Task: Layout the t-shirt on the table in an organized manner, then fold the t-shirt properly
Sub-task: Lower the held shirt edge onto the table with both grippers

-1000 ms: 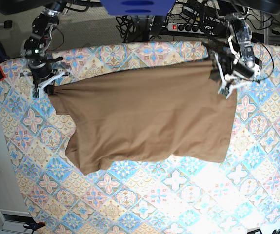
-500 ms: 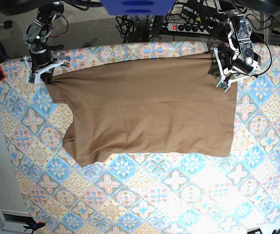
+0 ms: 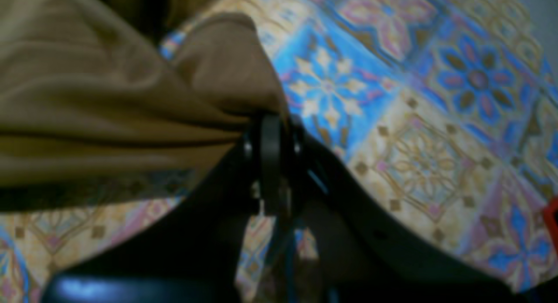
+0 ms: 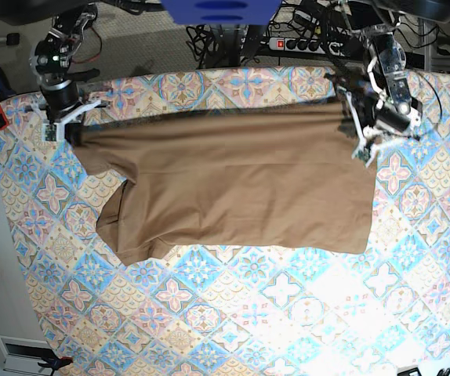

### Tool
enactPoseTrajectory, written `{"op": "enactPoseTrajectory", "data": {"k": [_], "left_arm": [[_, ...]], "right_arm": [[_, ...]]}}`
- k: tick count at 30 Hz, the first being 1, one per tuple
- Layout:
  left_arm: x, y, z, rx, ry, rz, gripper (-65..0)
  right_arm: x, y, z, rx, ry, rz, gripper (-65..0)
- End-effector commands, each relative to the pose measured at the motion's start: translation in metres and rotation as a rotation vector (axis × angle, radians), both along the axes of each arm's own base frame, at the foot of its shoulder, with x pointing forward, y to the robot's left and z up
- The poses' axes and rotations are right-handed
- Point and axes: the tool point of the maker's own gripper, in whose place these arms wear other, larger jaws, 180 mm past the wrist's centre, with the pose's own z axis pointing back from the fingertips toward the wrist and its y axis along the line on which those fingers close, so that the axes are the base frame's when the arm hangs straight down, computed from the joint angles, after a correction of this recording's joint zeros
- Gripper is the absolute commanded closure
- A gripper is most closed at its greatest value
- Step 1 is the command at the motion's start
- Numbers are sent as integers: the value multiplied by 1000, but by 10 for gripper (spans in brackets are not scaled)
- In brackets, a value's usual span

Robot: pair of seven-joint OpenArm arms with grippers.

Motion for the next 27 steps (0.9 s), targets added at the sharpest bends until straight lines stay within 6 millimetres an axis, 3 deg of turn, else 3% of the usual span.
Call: {"op": "enactPoseTrajectory", "data": {"k": [1,8,12,19,27], "left_arm": [[16,7,15,29,-56,3,0],[66,8,50,29,-196,7,0],[88,9,48,1,-195,24,0],[98,10,14,-69,-80,56,0],[86,10,4,-68,-45,58,0]], "right_arm": [[5,-7,9,-24,-21,-11,0],[29,-10,11,-19,26,-24,0],[49,-4,20,-19,13,19,0],[99,2,29,-74,53,171,0],[108,15,22,-64,71,225,0]]}}
